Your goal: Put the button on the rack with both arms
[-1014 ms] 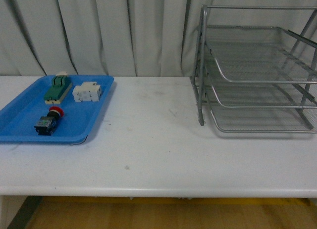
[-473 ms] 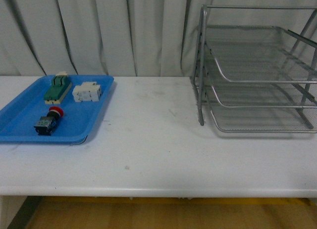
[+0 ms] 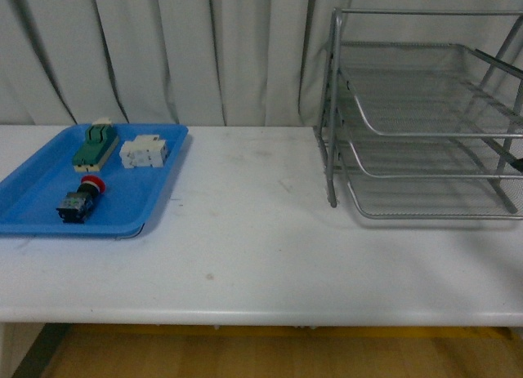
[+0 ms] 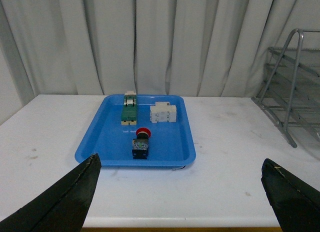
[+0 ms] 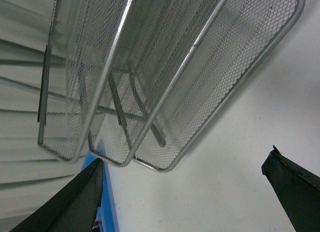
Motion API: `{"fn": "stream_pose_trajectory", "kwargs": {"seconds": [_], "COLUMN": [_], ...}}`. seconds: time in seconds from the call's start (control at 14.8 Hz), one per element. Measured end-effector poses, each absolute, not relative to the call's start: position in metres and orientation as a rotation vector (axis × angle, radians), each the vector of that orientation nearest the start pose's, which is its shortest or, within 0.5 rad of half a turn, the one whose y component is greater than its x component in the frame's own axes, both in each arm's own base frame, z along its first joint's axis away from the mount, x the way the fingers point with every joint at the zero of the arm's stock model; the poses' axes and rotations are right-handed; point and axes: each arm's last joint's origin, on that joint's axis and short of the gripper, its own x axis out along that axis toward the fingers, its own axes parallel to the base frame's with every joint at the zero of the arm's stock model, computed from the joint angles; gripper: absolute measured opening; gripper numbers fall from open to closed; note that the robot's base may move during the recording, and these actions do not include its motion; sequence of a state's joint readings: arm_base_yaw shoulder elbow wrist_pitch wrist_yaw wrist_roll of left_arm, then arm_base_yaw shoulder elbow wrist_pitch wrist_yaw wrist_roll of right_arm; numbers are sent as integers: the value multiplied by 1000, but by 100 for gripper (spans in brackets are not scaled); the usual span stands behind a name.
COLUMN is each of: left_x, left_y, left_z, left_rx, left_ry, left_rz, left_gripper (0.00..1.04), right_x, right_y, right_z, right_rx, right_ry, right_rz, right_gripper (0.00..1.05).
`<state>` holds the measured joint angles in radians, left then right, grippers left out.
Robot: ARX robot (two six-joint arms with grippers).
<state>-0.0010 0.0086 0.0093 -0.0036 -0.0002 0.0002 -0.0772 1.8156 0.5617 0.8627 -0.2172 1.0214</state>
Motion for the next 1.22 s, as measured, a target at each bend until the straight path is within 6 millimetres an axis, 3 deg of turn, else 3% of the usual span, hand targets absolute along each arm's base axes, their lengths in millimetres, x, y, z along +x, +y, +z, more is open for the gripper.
{"fn": "stream_pose_trajectory", "kwargs": {"seconds": [0.41, 0.68, 0.81, 1.01, 1.15, 1.22], "left_x": [98, 98, 98, 98, 98, 98], "left_y": [0, 0, 0, 0, 0, 0], "left_z": [166, 166, 166, 166, 166, 166], "left_rx": [0, 0, 0, 0, 0, 0], "left_ry": [3, 3, 3, 3, 3, 3], "left_rz": [-1, -1, -1, -1, -1, -1], "left_gripper": [98, 98, 98, 98, 98, 98], "right_x": [375, 409, 424, 430, 417, 406], "right_y": [-2, 12, 19, 25, 26, 25], "right_z": [95, 86, 77, 75, 76, 73], "right_rx": [1157, 1143, 1131, 1128, 1169, 1223], "right_ry": [493, 505, 505, 464, 430, 428], "right_rz": [-129, -170, -186, -178, -159, -158], "right_gripper": [98, 97, 74, 37, 13, 9]}}
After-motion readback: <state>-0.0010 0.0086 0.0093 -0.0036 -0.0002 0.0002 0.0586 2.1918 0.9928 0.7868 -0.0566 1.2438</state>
